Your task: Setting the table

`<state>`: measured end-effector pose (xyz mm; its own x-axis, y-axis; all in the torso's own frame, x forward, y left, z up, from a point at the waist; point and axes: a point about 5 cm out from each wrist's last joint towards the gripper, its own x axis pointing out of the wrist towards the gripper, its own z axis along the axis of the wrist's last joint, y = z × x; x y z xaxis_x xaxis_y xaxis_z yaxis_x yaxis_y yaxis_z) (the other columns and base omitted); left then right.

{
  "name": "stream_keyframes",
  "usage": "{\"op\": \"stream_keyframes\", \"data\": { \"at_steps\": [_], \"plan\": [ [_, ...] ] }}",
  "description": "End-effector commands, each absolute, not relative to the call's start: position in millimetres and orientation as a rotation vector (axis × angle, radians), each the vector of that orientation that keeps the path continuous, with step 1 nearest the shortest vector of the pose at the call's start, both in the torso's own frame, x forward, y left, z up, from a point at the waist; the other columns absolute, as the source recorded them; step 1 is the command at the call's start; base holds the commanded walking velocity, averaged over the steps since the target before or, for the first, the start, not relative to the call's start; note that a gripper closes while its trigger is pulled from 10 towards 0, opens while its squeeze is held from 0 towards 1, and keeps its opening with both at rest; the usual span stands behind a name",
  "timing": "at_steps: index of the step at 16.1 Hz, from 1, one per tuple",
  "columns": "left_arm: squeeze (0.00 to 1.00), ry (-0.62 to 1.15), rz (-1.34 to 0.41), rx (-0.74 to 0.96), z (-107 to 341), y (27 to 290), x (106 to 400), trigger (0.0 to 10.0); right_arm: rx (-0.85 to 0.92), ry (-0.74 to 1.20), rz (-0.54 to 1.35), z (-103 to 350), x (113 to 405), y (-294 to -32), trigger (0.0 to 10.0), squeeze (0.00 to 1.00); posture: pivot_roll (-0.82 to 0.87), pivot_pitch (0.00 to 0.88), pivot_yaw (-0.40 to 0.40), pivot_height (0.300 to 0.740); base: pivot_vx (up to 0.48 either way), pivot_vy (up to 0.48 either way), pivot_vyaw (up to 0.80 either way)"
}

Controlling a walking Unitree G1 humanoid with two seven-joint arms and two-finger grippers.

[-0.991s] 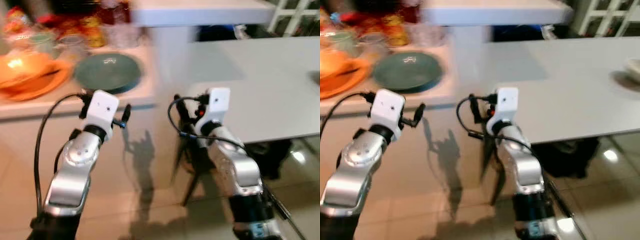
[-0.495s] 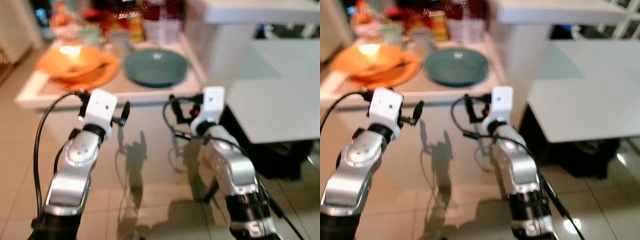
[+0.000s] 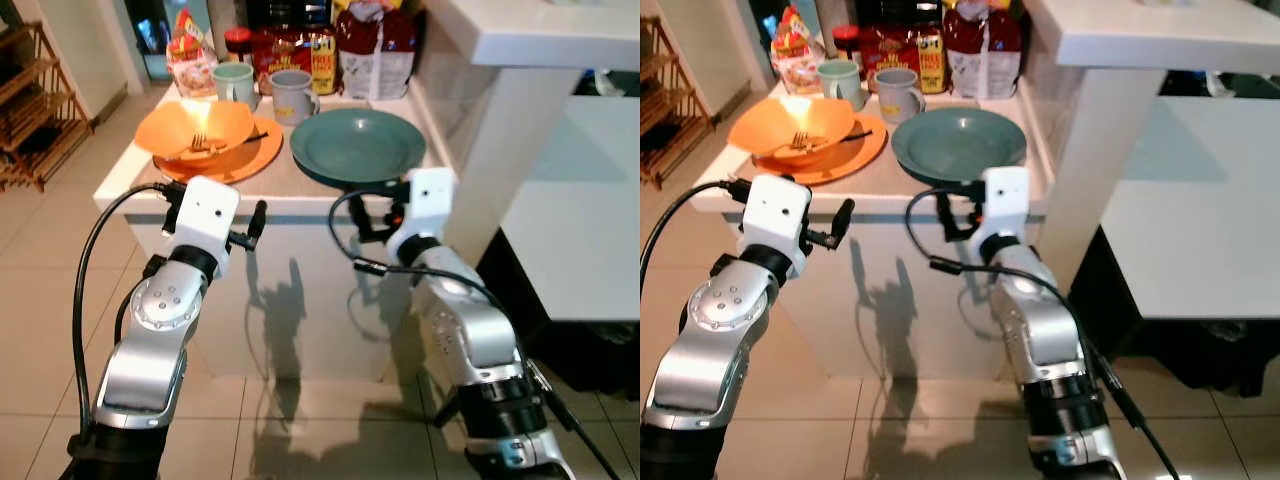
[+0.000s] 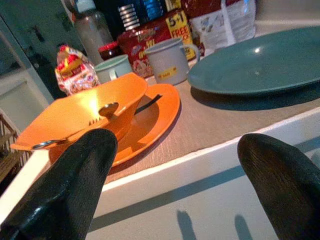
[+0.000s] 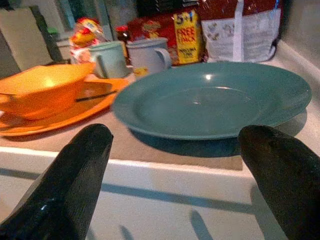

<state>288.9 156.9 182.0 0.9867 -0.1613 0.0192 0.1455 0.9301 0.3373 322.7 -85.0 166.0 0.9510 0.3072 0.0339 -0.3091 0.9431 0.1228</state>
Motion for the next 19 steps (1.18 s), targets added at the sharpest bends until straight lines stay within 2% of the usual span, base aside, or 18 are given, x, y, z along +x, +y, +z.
{"op": "stream_keyframes", "data": {
  "at_steps": [1,7,12,14,17,19],
  "plan": [
    [0.00,-0.053,-0.155,0.342,184,158,290,10.0,0.120,-0.052,0.310,175,323,-84,10.0,1.00,0.06,0.000,0.015,0.740,0.292,0.000,0.00],
    [0.00,-0.064,-0.140,0.329,185,159,290,10.0,0.090,-0.070,0.320,181,320,-91,10.0,1.00,0.06,0.000,0.001,0.740,0.306,0.000,0.00],
    [0.00,-0.091,-0.122,0.321,189,166,290,10.0,0.094,-0.096,0.386,183,311,-91,10.0,1.00,0.05,0.000,-0.002,0.740,0.000,0.000,0.00],
    [0.00,-0.097,-0.149,0.332,189,168,289,10.0,0.205,-0.098,0.372,188,316,-92,10.0,1.00,0.06,0.000,-0.004,0.740,0.000,0.000,0.00],
    [0.00,-0.096,-0.167,0.333,189,170,288,10.0,0.219,-0.057,0.313,187,323,-94,10.0,1.00,0.06,0.000,-0.008,0.740,0.000,0.000,0.00],
    [0.00,-0.085,-0.249,0.340,187,166,284,10.0,0.211,-0.009,0.226,181,332,-101,10.0,1.00,0.06,0.000,-0.009,0.740,0.000,0.000,0.00]
  ]
}}
